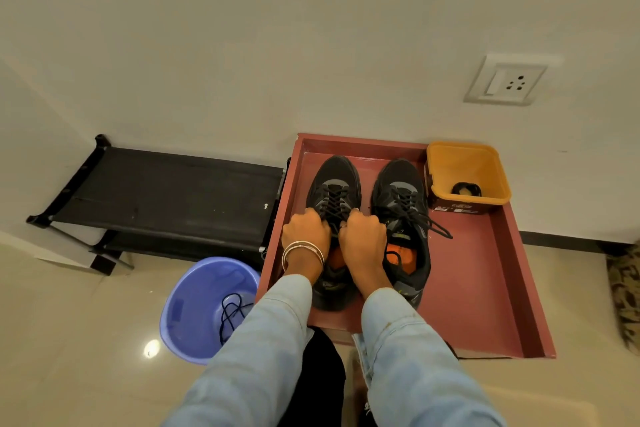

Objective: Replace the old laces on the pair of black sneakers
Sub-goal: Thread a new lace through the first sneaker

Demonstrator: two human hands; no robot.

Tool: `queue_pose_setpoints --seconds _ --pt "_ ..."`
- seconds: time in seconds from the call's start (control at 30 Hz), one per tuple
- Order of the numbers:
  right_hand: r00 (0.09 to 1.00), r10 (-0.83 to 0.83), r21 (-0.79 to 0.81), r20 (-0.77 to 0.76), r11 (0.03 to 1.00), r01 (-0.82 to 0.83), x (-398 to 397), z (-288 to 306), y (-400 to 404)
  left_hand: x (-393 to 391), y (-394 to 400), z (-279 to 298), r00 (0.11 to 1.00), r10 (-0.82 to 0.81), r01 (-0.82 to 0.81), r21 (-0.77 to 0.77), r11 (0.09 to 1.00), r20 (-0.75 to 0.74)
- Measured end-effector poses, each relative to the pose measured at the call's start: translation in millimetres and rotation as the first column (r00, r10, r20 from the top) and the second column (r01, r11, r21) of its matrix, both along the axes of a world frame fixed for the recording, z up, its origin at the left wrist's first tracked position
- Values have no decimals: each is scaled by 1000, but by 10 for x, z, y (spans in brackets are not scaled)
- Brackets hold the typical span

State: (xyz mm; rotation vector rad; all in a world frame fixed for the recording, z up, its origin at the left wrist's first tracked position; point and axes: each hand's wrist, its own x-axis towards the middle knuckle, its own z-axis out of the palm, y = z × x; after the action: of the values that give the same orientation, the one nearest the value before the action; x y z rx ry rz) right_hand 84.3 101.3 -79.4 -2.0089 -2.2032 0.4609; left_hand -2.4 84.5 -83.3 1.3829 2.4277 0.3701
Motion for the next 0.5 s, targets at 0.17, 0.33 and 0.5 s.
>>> queue_pose_setpoints --seconds 0.17,0.33,0.5 --pt "999 17 -23 -38 1000 -17 39 43 -4 -31 -50 32 998 8 -10 32 999 59" --pt "973 53 -233 -224 967 -106 204 131 95 -132 -168 71 944 -87 60 94 994 317" --pt "956 -32 -283 -292 958 -55 362 286 87 -342 -355 158 878 -57 -5 129 992 474"
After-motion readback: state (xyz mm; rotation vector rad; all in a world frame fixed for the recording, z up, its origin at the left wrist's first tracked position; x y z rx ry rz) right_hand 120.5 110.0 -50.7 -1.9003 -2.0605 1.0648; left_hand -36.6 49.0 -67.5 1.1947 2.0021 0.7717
